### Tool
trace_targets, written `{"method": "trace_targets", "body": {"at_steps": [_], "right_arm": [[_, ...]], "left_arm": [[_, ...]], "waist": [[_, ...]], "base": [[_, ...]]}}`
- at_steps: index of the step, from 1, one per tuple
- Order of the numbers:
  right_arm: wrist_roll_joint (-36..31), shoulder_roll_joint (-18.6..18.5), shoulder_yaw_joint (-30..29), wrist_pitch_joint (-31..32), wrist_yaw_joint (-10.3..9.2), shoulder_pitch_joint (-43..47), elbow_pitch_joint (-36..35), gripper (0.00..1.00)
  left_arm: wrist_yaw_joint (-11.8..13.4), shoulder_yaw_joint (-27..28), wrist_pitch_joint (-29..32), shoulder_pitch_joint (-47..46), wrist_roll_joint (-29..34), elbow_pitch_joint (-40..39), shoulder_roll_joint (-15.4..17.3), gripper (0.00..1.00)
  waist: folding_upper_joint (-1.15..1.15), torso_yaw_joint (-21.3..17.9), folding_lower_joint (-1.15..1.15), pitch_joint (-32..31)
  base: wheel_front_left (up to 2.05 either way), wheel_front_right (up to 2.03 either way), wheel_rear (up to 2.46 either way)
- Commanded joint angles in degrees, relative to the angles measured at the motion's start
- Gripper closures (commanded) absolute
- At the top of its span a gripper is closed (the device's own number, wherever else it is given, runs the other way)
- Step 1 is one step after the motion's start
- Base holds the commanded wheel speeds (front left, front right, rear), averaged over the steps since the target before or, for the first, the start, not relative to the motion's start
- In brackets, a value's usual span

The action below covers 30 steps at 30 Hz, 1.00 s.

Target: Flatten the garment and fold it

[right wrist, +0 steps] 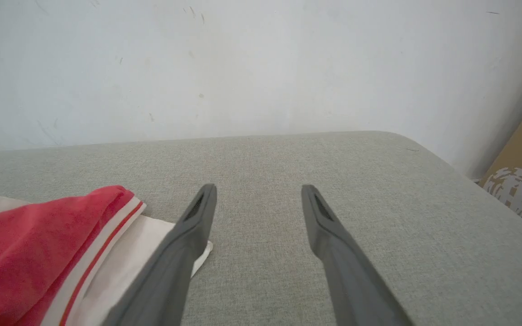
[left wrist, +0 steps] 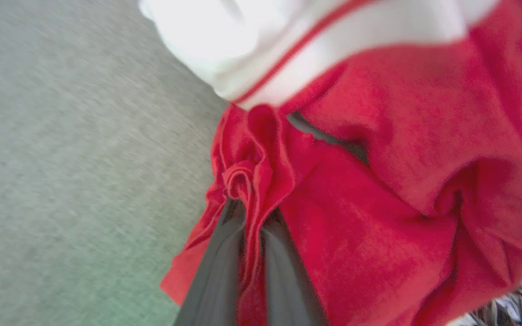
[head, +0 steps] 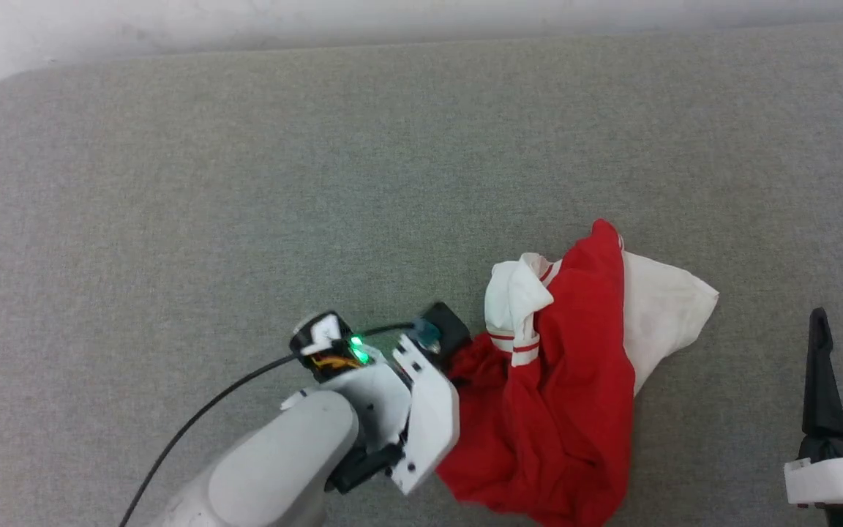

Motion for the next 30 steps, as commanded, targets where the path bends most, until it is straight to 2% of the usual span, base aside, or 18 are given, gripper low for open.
{"method": "trace_targets", "body": {"at_steps": [1,5,9,14,18,21,25,26,27,30], "right_arm": [[0.4,0.1,-0.1,-0.4,-0.04,-0.8,0.3,0.0],[0.0,0.1,-0.3,-0.2,-0.04,-0.6,0.3,0.0],[-0.5,0.1,-0.6,0.3,-0.04,-0.1,-0.2,0.0],[-0.8,0.1,-0.9,1.0,-0.04,0.8,-1.1,0.0],[-1.0,0.1,-0.9,1.6,-0.04,1.4,-1.7,0.0],[-1.1,0.1,-1.2,1.9,-0.04,1.6,-2.0,0.0],[-1.4,0.1,-0.9,2.5,-0.04,1.9,-2.1,0.0],[-1.5,0.1,-0.8,2.6,-0.04,1.9,-2.2,0.0],[-1.6,0.1,-0.7,2.8,-0.04,1.9,-2.2,0.0],[-1.8,0.1,-0.2,3.2,-0.04,1.9,-2.2,0.0]], "left_arm": [[1.1,1.8,-4.4,-0.9,0.6,1.2,0.0,1.0],[5.3,8.1,-13.7,-1.8,-0.3,0.3,-0.4,1.0],[10.8,15.2,-19.5,0.8,-2.0,-3.8,2.2,1.0],[21.3,24.5,-23.4,13.2,-5.4,-10.4,6.1,1.0],[27.3,28.8,-24.7,26.8,-9.7,-15.1,6.0,1.0],[29.6,29.9,-25.3,35.1,-12.4,-16.8,5.0,1.0],[29.5,29.0,-25.6,40.4,-14.6,-17.0,3.2,0.99],[29.5,29.4,-26.5,40.3,-14.9,-17.0,2.5,0.21],[29.5,29.7,-27.5,40.0,-14.8,-17.1,2.1,0.0],[28.5,30.3,-29.1,38.0,-14.5,-17.8,2.1,0.0]], "waist": [[0.0,0.7,-0.01,-0.7],[0.0,1.7,-0.01,-2.1],[0.0,2.8,-0.01,-3.1],[0.0,3.8,-0.01,-3.4],[0.0,4.5,-0.01,-2.8],[0.0,5.3,-0.01,-2.5],[0.0,6.5,-0.01,-2.7],[0.0,6.7,-0.01,-2.8],[0.0,7.0,-0.01,-3.1],[0.0,7.3,-0.01,-3.9]], "base": [[0.0,0.0,0.0],[0.0,0.0,0.0],[0.0,0.0,0.0],[0.0,0.0,0.0],[0.0,0.0,0.0],[0.0,0.0,0.0],[0.0,0.0,0.0],[0.0,0.0,0.0],[0.0,0.0,0.0],[0.0,0.0,0.0]]}}
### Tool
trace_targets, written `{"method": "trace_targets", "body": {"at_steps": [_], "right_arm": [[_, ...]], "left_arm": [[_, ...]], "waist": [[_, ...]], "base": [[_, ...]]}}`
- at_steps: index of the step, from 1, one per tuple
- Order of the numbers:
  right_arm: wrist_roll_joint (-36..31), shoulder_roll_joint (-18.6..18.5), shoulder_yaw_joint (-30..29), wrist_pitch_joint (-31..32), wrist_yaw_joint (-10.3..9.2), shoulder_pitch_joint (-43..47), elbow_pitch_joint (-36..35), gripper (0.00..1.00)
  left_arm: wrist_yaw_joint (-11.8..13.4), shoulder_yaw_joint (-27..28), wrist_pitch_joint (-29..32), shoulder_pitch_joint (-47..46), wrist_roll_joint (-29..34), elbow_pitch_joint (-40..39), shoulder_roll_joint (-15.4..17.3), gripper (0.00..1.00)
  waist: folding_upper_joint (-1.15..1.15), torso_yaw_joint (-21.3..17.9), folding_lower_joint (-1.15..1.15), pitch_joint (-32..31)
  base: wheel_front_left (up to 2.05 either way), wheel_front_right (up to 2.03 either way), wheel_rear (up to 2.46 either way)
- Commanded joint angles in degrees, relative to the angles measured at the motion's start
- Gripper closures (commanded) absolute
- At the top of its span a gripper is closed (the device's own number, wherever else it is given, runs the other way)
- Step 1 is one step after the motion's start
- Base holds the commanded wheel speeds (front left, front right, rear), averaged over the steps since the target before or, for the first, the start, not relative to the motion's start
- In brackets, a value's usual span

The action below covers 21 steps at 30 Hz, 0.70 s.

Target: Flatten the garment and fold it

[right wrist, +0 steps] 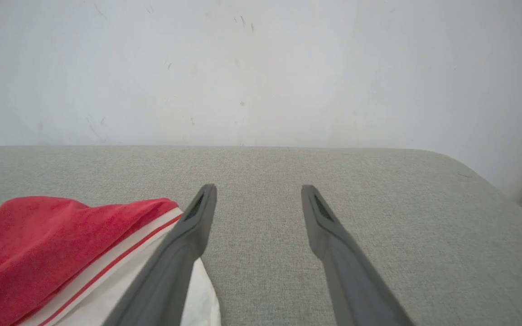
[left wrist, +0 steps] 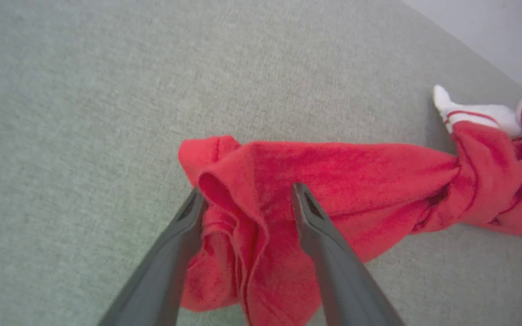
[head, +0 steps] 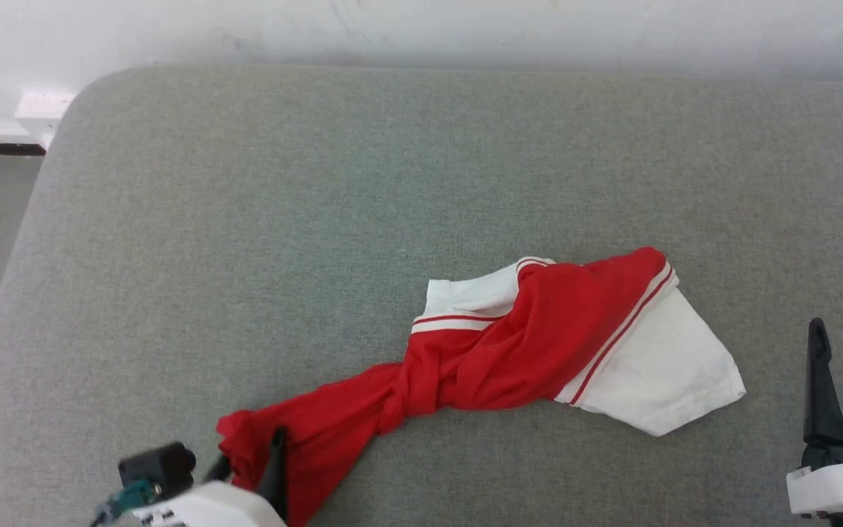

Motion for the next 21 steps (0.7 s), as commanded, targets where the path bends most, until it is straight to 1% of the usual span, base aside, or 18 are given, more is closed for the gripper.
{"method": "trace_targets", "body": {"at_steps": [1,3,7,10,11,14,18,21], "right_arm": [[-0.4,0.1,0.3,0.2,-0.04,0.3,-0.2,0.0],[-0.5,0.1,0.4,0.4,-0.04,0.4,-0.3,0.0],[-0.6,0.1,0.7,0.7,-0.04,0.5,-0.4,0.0],[-0.6,0.1,1.2,0.8,-0.04,0.5,-0.6,0.0],[-0.6,0.1,1.3,0.8,-0.04,0.4,-0.7,0.0],[-0.6,0.1,1.7,0.9,-0.04,-0.2,-0.9,0.0],[-0.9,0.1,1.9,0.9,-0.04,-1.2,-1.5,0.0],[-1.3,0.1,1.6,0.9,-0.04,-2.0,-2.3,0.0]], "left_arm": [[-1.0,0.7,-0.8,-2.8,0.7,-1.3,0.6,0.0],[-1.3,0.8,-0.8,-3.9,1.0,-2.4,1.0,0.0],[-2.5,0.4,1.1,-10.9,3.9,-7.1,4.1,0.0],[-4.2,-2.3,5.1,-18.1,6.9,-8.5,6.0,0.0],[-5.0,-3.7,6.6,-20.8,7.8,-8.3,6.1,0.0],[-8.5,-8.6,11.3,-28.9,10.1,-5.2,5.3,0.0],[-13.3,-14.6,17.0,-37.1,10.8,2.6,1.9,0.0],[-16.6,-17.7,20.0,-41.4,10.6,8.9,-0.3,0.0]], "waist": [[0.0,0.4,0.0,-1.0],[0.0,0.4,0.0,-1.2],[0.0,0.3,0.0,-1.5],[0.0,-0.2,0.0,-0.9],[0.0,-0.5,0.0,-0.5],[0.0,-1.6,0.0,0.9],[0.0,-3.5,0.0,2.9],[0.0,-4.9,0.0,4.2]], "base": [[0.0,0.0,0.0],[0.0,0.0,0.0],[0.0,0.0,0.0],[0.0,0.0,0.0],[0.0,0.0,0.0],[0.0,0.0,0.0],[0.0,0.0,0.0],[0.0,0.0,0.0]]}}
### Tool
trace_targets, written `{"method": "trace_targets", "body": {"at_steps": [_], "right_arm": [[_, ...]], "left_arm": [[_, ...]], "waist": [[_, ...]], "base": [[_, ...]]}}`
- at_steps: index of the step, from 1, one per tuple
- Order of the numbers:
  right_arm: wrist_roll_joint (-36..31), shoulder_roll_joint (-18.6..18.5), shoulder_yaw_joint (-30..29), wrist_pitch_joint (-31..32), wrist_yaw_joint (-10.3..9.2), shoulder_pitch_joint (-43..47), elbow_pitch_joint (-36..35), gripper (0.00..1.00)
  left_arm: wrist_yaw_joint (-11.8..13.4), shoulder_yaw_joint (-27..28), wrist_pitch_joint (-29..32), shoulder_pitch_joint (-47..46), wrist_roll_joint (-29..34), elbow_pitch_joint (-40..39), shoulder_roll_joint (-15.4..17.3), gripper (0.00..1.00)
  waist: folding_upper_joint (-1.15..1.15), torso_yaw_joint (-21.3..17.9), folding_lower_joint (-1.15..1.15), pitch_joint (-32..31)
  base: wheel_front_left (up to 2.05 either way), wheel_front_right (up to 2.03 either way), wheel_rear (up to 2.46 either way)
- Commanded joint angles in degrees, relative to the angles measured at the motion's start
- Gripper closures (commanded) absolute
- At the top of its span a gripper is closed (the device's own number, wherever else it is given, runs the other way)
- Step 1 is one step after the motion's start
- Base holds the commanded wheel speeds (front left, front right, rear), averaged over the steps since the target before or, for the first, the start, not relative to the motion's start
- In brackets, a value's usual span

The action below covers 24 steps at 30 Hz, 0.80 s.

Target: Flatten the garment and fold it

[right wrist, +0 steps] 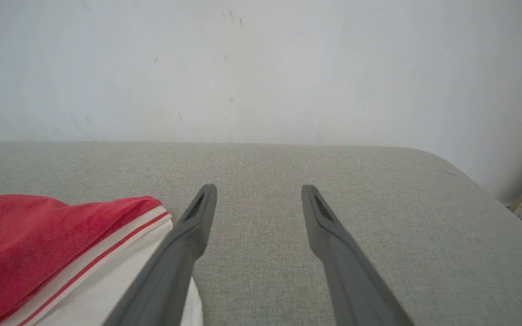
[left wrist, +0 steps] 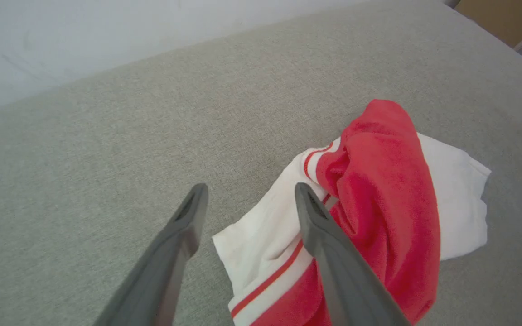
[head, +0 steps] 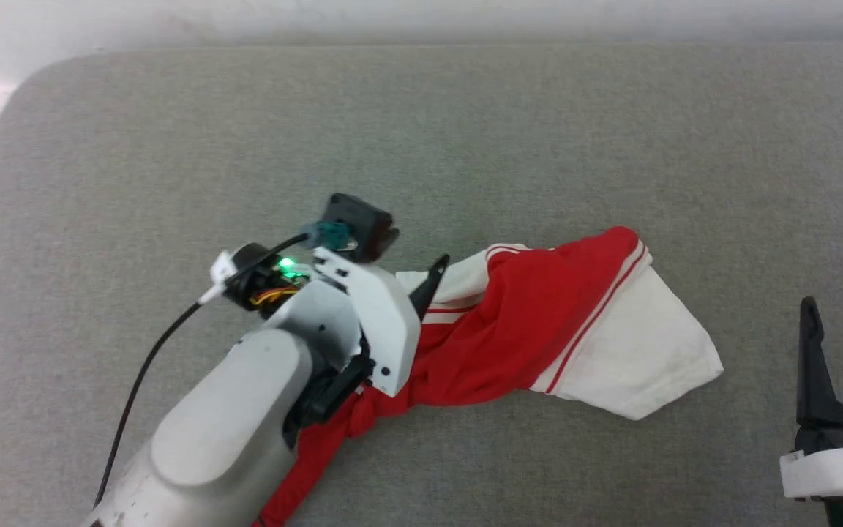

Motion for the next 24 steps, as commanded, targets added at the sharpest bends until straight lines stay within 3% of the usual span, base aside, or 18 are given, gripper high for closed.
{"method": "trace_targets", "body": {"at_steps": [1,14,15,19,24], "right_arm": [[-0.5,0.1,-0.3,-0.1,-0.04,-0.9,-0.5,0.0],[-0.1,0.1,-0.5,-0.2,-0.04,-2.6,-1.5,0.0],[-0.1,0.1,-0.6,-0.3,-0.04,-2.7,-1.4,0.0],[-0.1,0.1,-1.1,-0.4,-0.04,-3.1,-1.2,0.0],[-0.4,0.1,-1.5,-0.4,-0.04,-3.0,-0.9,0.0]], "left_arm": [[-1.3,-1.0,0.9,-1.8,0.0,2.1,-0.5,0.0],[-10.4,-13.7,15.0,-12.7,6.6,19.6,0.0,0.0],[-10.9,-14.4,15.2,-13.1,6.7,20.1,-0.1,0.99],[-10.8,-13.8,12.2,-13.8,5.4,21.0,-1.5,1.0],[-5.9,-6.0,3.2,-13.3,0.5,19.4,-4.4,1.0]], "waist": [[-0.01,-2.2,-0.01,2.0],[-0.01,-5.2,-0.01,6.0],[-0.01,-5.2,-0.01,6.1],[-0.01,-4.7,-0.01,6.2],[-0.01,-3.1,-0.01,4.9]], "base": [[0.0,0.0,0.0],[0.0,0.0,0.0],[0.0,0.0,0.0],[0.0,0.0,0.0],[0.0,0.0,0.0]]}}
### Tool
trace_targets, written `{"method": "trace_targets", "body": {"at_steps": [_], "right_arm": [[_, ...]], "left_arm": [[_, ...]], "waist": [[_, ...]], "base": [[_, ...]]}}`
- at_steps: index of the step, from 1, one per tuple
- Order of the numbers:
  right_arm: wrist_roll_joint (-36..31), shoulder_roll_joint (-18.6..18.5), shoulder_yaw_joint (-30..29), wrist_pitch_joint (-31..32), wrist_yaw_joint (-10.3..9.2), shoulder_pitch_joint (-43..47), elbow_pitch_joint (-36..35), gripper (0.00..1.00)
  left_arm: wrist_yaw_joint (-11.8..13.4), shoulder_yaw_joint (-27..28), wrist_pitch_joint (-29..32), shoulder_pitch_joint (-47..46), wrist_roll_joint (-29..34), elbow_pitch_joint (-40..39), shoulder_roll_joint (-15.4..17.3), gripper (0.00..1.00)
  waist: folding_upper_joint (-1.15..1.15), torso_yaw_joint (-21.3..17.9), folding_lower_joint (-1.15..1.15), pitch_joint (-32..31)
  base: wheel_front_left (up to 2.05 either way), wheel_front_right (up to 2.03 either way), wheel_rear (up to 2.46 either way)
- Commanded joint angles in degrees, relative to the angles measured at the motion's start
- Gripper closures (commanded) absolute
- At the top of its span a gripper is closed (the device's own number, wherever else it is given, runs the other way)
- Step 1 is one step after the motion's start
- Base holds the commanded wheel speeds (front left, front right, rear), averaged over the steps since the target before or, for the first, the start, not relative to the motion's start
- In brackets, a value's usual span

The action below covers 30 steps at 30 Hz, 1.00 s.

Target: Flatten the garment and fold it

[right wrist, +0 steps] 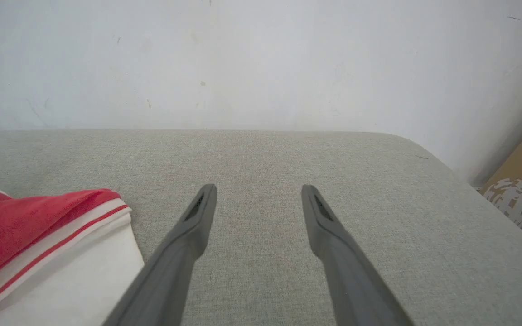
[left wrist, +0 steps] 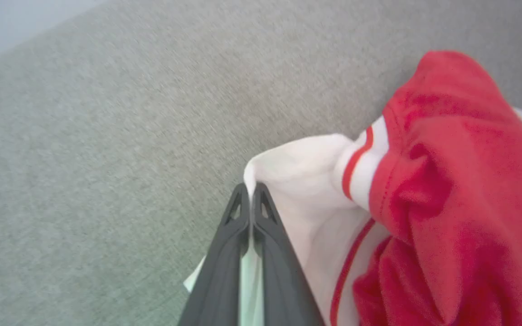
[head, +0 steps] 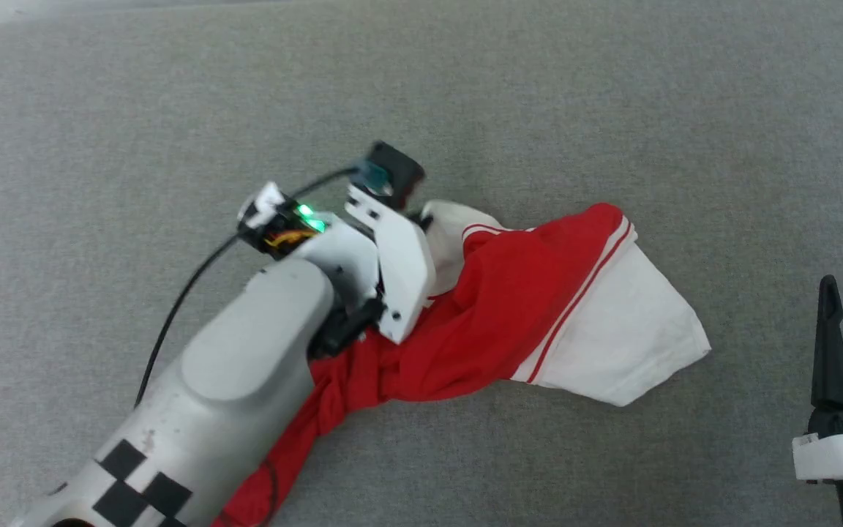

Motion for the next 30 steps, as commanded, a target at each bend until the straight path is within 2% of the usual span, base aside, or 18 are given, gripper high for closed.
{"method": "trace_targets", "body": {"at_steps": [1,4,11,14,19,20,21,26,30], "right_arm": [[-0.2,0.1,0.0,-0.2,-0.04,-0.7,0.1,0.0],[-0.2,0.1,0.1,-0.1,-0.04,-0.5,0.2,0.0],[0.2,0.1,-0.1,-0.4,-0.04,0.3,0.6,0.0],[0.5,0.1,-0.1,-0.7,-0.04,0.6,1.0,0.0],[0.4,0.1,0.0,-0.9,-0.04,0.4,1.4,0.0],[0.2,0.1,0.1,-0.8,-0.04,0.4,1.4,0.0],[0.1,0.1,0.1,-0.8,-0.04,0.4,1.5,0.0],[-0.6,0.1,0.2,0.0,-0.04,0.8,1.6,0.0],[-0.7,0.1,0.6,0.8,-0.04,1.6,1.5,0.0]], "left_arm": [[1.3,2.5,-2.4,0.4,-1.2,-1.0,0.4,1.0],[3.9,9.2,-5.6,1.2,-5.4,-4.4,2.2,1.0],[13.1,22.9,-8.5,10.3,-10.5,-12.5,12.5,1.0],[16.7,27.1,-9.9,16.7,-12.0,-12.8,15.3,1.0],[20.7,31.3,-13.7,25.5,-14.1,-10.6,15.3,1.0],[20.9,32.2,-15.0,26.6,-14.9,-10.4,14.4,0.65],[21.2,33.3,-16.8,27.5,-15.6,-10.2,13.4,0.0],[17.6,35.9,-26.6,30.0,-17.7,-13.6,8.9,0.0],[16.9,37.5,-36.0,33.3,-16.0,-22.0,6.5,0.0]], "waist": [[-0.01,1.1,-0.02,-1.2],[-0.01,1.7,-0.02,-2.1],[-0.01,1.8,-0.02,-2.7],[-0.01,1.6,-0.02,-2.3],[-0.01,1.4,-0.02,-2.1],[-0.01,1.5,-0.02,-2.1],[-0.01,1.6,-0.02,-2.3],[-0.01,2.4,-0.02,-4.3],[-0.01,2.9,-0.02,-6.7]], "base": [[0.0,0.0,0.0],[0.0,0.0,0.0],[0.0,0.0,0.0],[0.0,0.0,0.0],[0.0,0.0,0.0],[0.0,0.0,0.0],[0.0,0.0,0.0],[0.0,0.0,0.0],[0.0,0.0,0.0]]}}
